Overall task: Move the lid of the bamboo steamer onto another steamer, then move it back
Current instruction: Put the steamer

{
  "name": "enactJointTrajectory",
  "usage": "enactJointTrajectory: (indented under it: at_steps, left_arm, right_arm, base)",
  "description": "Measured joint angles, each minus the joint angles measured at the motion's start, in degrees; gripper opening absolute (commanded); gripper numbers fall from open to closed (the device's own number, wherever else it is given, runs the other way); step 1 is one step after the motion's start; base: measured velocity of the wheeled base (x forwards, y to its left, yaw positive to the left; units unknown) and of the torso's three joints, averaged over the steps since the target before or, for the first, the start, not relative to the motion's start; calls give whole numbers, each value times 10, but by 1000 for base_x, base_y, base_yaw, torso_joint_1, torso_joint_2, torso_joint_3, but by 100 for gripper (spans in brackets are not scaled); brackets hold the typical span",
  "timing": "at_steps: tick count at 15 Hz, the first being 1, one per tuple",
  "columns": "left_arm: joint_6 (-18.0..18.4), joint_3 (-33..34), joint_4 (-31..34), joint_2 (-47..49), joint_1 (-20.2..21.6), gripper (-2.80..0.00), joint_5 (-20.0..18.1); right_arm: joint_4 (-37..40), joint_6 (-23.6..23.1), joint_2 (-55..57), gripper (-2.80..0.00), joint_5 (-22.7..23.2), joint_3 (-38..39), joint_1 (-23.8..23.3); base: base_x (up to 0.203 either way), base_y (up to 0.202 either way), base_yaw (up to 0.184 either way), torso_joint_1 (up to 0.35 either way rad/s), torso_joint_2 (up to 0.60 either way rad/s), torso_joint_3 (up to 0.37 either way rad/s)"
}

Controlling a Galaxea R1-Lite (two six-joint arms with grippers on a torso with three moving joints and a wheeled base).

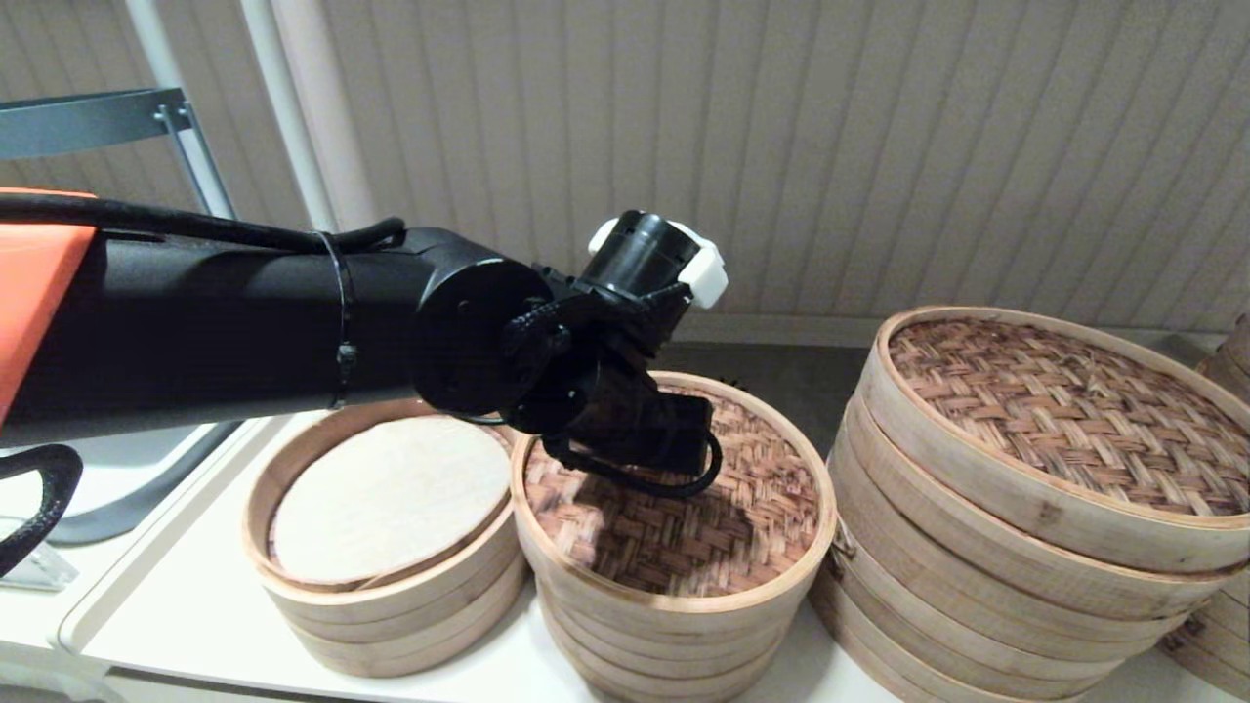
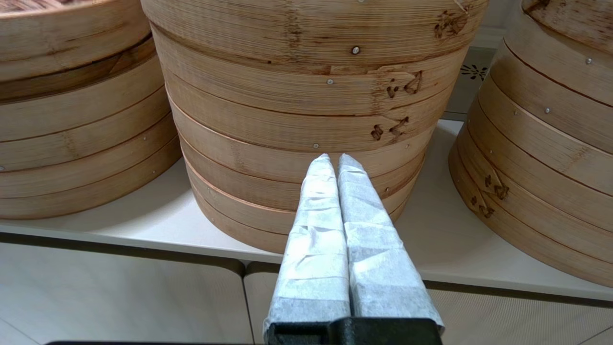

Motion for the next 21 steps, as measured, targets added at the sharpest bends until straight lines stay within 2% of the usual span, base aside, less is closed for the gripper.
enactJointTrajectory:
  at_steps: [21]
  left_arm:
    - [-21,-17,-22,30,8,-280,2]
  right_arm:
    - [0,0,0,-280,0,0,0]
  base:
    - [0,0,0,0,0,0]
